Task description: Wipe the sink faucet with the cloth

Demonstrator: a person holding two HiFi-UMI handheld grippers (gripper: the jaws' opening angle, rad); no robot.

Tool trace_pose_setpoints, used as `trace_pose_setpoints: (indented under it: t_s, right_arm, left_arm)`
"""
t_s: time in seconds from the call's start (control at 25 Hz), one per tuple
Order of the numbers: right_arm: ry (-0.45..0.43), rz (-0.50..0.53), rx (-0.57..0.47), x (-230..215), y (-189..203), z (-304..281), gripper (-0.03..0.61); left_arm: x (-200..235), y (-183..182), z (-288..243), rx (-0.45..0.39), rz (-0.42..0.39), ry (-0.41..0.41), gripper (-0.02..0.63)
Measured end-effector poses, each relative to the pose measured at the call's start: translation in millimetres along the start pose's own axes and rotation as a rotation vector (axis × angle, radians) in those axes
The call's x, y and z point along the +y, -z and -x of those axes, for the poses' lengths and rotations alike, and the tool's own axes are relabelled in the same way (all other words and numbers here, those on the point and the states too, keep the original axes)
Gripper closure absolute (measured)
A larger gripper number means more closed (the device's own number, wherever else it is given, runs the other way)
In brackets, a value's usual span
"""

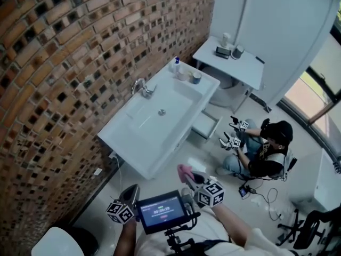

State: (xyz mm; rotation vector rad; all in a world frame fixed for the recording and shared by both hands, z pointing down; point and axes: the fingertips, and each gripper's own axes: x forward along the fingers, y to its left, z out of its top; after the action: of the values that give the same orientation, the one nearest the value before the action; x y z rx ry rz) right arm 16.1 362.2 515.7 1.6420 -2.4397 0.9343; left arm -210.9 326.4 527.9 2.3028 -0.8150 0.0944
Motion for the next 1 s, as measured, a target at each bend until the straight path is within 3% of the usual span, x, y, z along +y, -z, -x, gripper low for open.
trace_pose_setpoints:
  t_s: [0.4, 0.64, 1.0]
  right_arm:
    - [-0.006, -0.024, -0.033, 5, -8, 13, 0.525]
    - [-0.006, 0.059, -0.029, 15, -2, 20, 0.525]
    - [0.011, 0.068, -0.042, 9, 0, 29, 0.525]
  left_arm:
    - [-4, 7, 4, 0.007, -0.003, -0.002, 0.611]
    - [-5, 17, 6, 0.018, 0.009, -0.004, 0.611]
    - [-5, 24, -3, 0.035, 0.007, 0.002, 0.611]
